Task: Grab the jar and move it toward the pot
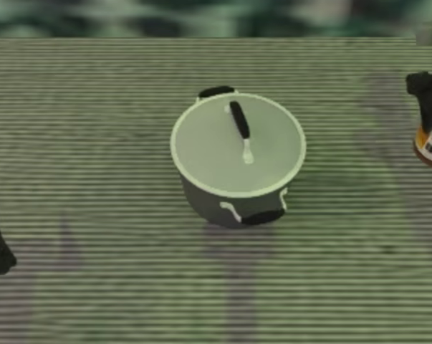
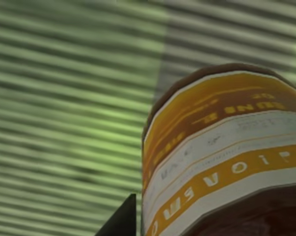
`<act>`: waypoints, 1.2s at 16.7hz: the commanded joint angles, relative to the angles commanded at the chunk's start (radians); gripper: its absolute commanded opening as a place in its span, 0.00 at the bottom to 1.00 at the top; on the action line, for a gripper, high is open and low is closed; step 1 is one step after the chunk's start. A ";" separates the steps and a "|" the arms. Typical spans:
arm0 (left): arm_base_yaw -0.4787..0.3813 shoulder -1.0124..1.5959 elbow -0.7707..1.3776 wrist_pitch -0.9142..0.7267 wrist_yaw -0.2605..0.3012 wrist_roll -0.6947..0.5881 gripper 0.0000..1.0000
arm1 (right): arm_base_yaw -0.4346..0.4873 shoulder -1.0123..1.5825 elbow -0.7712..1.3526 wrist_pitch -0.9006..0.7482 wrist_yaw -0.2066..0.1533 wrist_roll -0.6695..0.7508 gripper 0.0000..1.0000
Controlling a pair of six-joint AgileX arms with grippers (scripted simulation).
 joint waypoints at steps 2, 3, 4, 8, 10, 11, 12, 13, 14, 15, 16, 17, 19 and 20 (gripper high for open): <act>0.000 0.000 0.000 0.000 0.000 0.000 1.00 | 0.041 0.029 0.012 0.018 -0.001 0.090 0.00; 0.000 0.000 0.000 0.000 0.000 0.000 1.00 | 0.065 0.045 0.018 0.029 -0.002 0.144 0.00; 0.000 0.000 0.000 0.000 0.000 0.000 1.00 | 0.089 0.060 0.025 0.041 -0.002 0.201 0.00; 0.000 0.000 0.000 0.000 0.000 0.000 1.00 | 0.174 0.114 0.039 0.081 -0.005 0.385 0.00; 0.000 0.000 0.000 0.000 0.000 0.000 1.00 | 0.195 0.128 0.039 0.090 -0.006 0.420 0.00; 0.000 0.000 0.000 0.000 0.000 0.000 1.00 | 0.196 0.129 0.039 0.091 -0.006 0.422 0.00; 0.000 0.000 0.000 0.000 0.000 0.000 1.00 | 0.196 0.129 0.039 0.091 -0.006 0.422 0.00; 0.000 0.000 0.000 0.000 0.000 0.000 1.00 | 0.196 0.129 0.039 0.091 -0.006 0.422 0.00; 0.000 0.000 0.000 0.000 0.000 0.000 1.00 | 0.191 0.124 0.036 0.088 -0.007 0.422 0.00; 0.000 0.000 0.000 0.000 0.000 0.000 1.00 | 0.191 0.125 0.033 0.092 -0.007 0.422 0.00; 0.000 0.000 0.000 0.000 0.000 0.000 1.00 | 0.192 0.127 0.022 0.106 -0.007 0.423 0.00; 0.000 0.000 0.000 0.000 0.000 0.000 1.00 | 0.193 0.131 0.005 0.130 -0.006 0.423 0.00; 0.000 0.000 0.000 0.000 0.000 0.000 1.00 | 0.195 0.142 -0.041 0.192 -0.006 0.423 0.00; 0.000 0.000 0.000 0.000 0.000 0.000 1.00 | 0.197 0.148 -0.065 0.223 -0.006 0.424 0.00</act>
